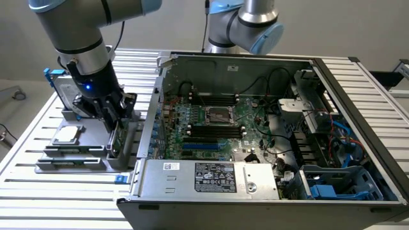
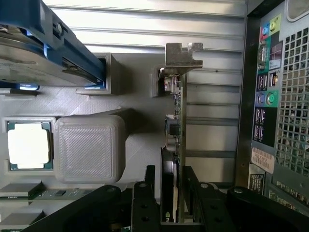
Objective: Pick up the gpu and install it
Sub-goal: 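Pick up the gpu and move the gpu toward the slot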
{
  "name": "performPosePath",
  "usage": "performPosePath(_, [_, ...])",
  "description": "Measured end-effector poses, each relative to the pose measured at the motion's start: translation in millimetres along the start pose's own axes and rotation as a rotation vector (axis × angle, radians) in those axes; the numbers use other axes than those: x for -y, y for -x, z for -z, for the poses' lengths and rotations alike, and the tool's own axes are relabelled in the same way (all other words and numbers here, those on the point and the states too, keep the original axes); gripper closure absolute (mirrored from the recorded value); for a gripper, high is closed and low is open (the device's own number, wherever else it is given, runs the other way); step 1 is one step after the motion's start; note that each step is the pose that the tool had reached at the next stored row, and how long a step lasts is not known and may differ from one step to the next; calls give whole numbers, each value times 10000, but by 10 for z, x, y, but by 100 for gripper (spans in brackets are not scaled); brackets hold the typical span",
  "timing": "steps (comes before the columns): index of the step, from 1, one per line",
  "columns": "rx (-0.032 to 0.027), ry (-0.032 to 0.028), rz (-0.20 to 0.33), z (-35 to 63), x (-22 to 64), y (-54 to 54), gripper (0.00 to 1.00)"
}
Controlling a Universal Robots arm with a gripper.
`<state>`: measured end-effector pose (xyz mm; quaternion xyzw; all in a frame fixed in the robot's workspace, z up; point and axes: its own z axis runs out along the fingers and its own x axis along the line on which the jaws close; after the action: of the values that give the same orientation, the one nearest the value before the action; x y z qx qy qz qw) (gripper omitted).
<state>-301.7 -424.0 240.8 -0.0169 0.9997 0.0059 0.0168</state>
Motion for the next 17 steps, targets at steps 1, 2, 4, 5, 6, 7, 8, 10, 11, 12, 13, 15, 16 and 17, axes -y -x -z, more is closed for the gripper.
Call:
performPosePath(1, [1, 0, 0, -2, 0, 0, 64])
performPosePath(2, [1, 1, 0, -4, 0, 0, 64])
performPosePath(4, [0, 0, 0, -5, 0, 0, 64])
performPosePath(5, [1, 0, 0, -6, 0, 0, 64])
performPosePath(6, [1, 1, 0, -7, 0, 0, 64])
performPosePath(7, [2, 1, 0, -7, 0, 0, 64])
performPosePath(8, [2, 1, 0, -7, 0, 0, 64])
performPosePath(10, [2, 1, 0, -7, 0, 0, 73])
performPosePath(11, [1, 1, 0, -7, 0, 0, 73])
performPosePath(12, [1, 1, 0, -7, 0, 0, 73])
performPosePath(13, [1, 1, 0, -7, 0, 0, 73])
performPosePath(15, [1, 1, 0, -7, 0, 0, 73])
performPosePath(16, [1, 1, 0, -7, 0, 0, 73])
performPosePath(17, [1, 1, 0, -7, 0, 0, 73])
